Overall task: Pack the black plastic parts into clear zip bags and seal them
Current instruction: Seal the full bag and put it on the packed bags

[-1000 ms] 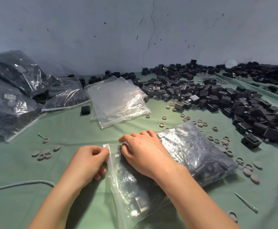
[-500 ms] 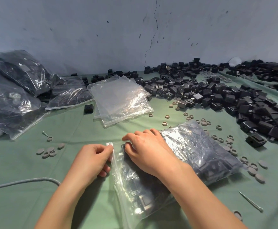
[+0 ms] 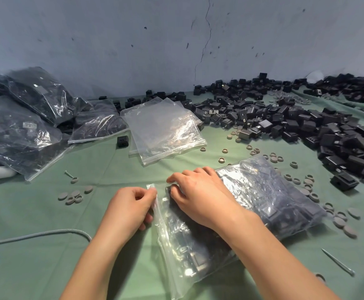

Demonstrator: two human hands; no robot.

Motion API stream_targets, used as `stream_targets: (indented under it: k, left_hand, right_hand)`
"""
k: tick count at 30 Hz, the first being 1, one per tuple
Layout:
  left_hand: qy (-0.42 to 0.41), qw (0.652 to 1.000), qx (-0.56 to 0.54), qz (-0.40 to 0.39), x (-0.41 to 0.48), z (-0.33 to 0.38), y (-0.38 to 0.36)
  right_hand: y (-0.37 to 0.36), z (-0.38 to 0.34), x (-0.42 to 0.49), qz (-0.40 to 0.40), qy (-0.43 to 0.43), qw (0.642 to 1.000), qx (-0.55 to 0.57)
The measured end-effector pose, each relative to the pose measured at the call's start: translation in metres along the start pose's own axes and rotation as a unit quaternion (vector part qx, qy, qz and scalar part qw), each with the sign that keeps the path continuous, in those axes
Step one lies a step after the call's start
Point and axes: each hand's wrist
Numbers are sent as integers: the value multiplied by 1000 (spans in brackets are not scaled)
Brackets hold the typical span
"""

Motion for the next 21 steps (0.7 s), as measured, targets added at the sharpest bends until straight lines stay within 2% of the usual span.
stream_targets:
  k: [7, 15, 21]
  left_hand:
    - [-19, 999, 26, -18, -2, -1, 0]
    - [-8, 999, -18, -41, 0, -7, 6]
    - [-5, 998, 1, -63, -6, -6, 10]
  right_hand:
    - [0, 0, 0, 2, 0, 1000, -1]
    - [1, 0, 0, -1, -1, 1000, -1]
    - [2, -1, 1, -5, -1, 1000, -6]
Point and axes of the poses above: each hand's wrist, its own x-axis towards the middle knuckle, its own y-axis out of the back of the hand, z = x × y, and after that the axes turned 15 degrees about -y, right-handed
